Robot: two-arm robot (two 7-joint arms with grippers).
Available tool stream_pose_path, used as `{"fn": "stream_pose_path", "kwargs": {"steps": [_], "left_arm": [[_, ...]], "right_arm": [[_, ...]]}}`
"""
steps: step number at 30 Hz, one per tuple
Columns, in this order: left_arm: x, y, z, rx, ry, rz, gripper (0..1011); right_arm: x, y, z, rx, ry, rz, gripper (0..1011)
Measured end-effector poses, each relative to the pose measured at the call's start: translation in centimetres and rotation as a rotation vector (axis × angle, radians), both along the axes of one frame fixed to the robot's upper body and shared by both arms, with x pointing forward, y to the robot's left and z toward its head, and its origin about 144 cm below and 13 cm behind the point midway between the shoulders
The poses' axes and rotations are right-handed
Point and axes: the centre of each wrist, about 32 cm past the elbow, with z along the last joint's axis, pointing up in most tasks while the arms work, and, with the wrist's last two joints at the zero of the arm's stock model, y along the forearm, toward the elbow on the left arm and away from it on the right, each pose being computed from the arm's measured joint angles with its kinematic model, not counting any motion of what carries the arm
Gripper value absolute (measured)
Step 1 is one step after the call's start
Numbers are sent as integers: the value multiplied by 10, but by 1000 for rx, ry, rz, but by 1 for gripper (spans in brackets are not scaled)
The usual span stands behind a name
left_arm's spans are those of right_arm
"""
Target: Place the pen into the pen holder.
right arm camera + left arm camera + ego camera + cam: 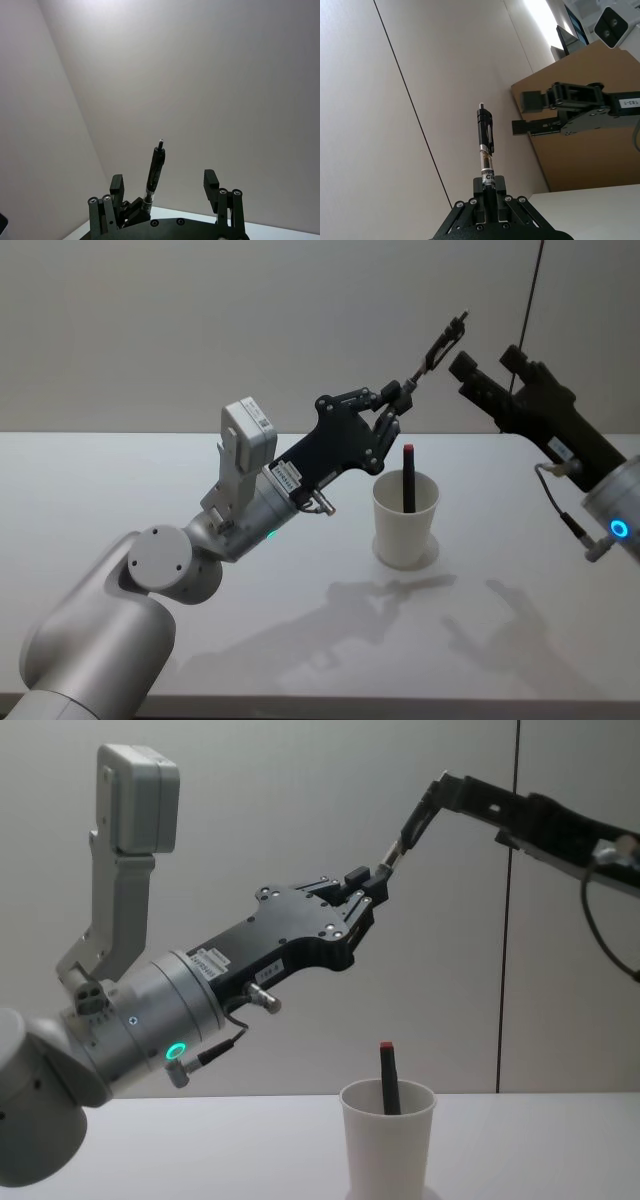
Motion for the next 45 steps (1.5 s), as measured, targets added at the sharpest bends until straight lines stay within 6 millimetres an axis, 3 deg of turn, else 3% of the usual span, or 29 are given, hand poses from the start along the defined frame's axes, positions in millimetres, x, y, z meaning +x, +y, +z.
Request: {"fn": "stream_pose_path", "kwargs": {"steps": [25, 38, 40, 45], "left_arm": [[0, 0, 0, 0, 0, 0, 140], [0, 0, 0, 0, 0, 0, 139], [0, 0, 0, 0, 0, 0, 139], [0, 0, 0, 0, 0, 0, 140]], "right_arm": [[19, 35, 16, -34, 68, -11, 1002], [27, 43, 21, -29, 71, 0, 708], [27, 44, 22, -27, 75, -4, 597], [29, 45, 24, -21, 81, -10, 453]]}}
